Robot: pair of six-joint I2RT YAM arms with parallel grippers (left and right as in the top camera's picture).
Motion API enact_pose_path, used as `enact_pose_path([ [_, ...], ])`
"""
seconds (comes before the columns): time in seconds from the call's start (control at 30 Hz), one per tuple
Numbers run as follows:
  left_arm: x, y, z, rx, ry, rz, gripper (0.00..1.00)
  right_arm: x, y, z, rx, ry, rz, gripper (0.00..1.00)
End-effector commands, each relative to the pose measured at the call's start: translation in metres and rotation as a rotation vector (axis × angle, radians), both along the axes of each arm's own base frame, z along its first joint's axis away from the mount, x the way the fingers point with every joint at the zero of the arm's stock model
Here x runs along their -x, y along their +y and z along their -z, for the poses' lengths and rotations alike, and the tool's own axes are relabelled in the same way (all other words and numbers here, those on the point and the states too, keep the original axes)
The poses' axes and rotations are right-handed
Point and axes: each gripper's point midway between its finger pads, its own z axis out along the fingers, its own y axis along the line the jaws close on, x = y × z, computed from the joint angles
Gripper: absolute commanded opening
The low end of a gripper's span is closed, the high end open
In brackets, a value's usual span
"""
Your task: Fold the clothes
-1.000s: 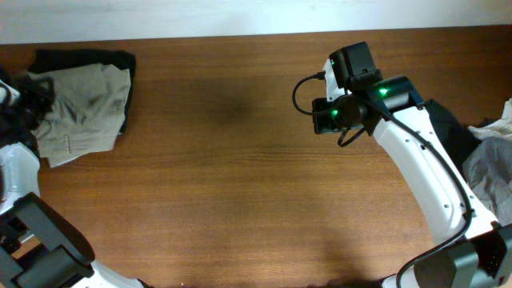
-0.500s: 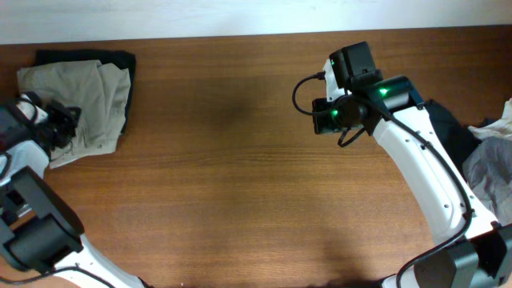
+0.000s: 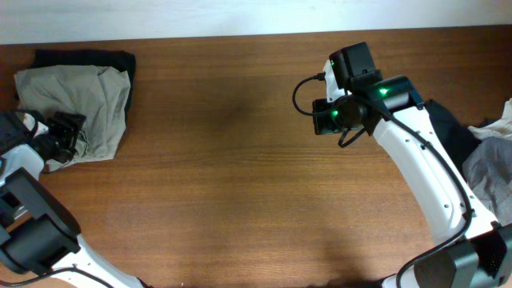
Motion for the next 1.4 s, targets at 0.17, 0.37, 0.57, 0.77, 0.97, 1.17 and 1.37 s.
enact_pose_path([
  [0.17,0.024,0.031,-0.054,-0.183,0.044,-0.137,0.99,-0.002,0.0,-0.016,-0.001,-0.046,-0.008,0.04],
  [0.37,0.047,0.022,-0.042,-0.134,0.162,-0.167,0.99,-0.002,0.0,-0.016,-0.002,-0.048,-0.008,0.04],
  [0.57,0.062,0.021,-0.071,-0.203,0.169,-0.167,0.98,-0.001,0.0,-0.016,-0.001,-0.045,-0.008,0.04],
  [0.77,0.083,0.032,-0.129,-0.375,0.139,-0.228,0.53,-0.001,0.0,-0.016,-0.001,-0.046,-0.008,0.04],
  [0.97,0.064,0.02,-0.157,-0.406,0.014,-0.162,0.01,-0.002,0.0,-0.016,-0.001,-0.047,-0.008,0.04],
  [1.17,0.029,0.015,-0.111,-0.356,0.035,-0.139,0.01,-0.002,0.0,-0.016,-0.001,-0.049,-0.008,0.04],
  [1.37,0.013,0.024,-0.047,-0.33,0.107,-0.128,0.01,-0.002,0.0,-0.016,-0.002,-0.049,-0.008,0.04],
])
